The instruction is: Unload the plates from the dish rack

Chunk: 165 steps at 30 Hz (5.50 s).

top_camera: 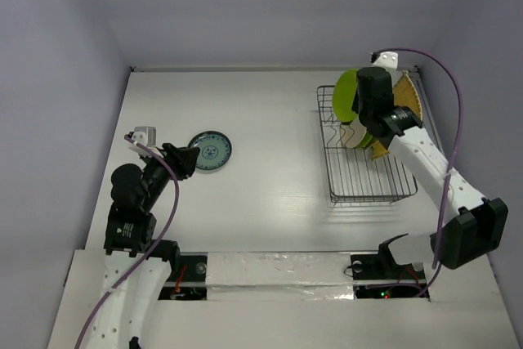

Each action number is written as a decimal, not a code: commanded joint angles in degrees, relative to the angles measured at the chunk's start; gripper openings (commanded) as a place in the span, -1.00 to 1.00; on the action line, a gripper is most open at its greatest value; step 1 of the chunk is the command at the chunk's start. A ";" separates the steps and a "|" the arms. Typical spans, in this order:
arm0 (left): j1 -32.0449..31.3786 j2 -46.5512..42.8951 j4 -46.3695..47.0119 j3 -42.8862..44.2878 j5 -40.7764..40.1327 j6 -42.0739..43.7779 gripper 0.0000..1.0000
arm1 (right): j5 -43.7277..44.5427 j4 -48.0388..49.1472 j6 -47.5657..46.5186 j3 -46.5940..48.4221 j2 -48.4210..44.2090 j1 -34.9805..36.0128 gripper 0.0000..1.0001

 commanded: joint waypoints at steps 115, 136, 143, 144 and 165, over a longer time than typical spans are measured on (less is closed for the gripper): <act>-0.17 -1.97 3.02 -0.31 0.79 -0.01 -0.44 | -10.74 0.40 0.14 3.25 -4.93 2.81 -1.00; -0.17 -1.00 2.67 -0.22 0.43 -0.10 -0.35 | -46.89 36.02 30.91 10.35 36.19 24.10 -0.99; -0.17 -1.09 2.67 -0.31 0.61 -0.01 -0.11 | -46.80 34.79 33.12 13.35 41.21 24.64 -0.38; -0.17 -1.09 2.67 -0.31 0.70 0.08 -0.11 | -46.98 34.61 33.12 13.52 41.30 24.64 -0.33; -0.17 -2.23 2.85 -0.49 1.05 -0.01 -0.38 | -5.82 9.86 10.63 -2.11 5.19 20.53 -1.00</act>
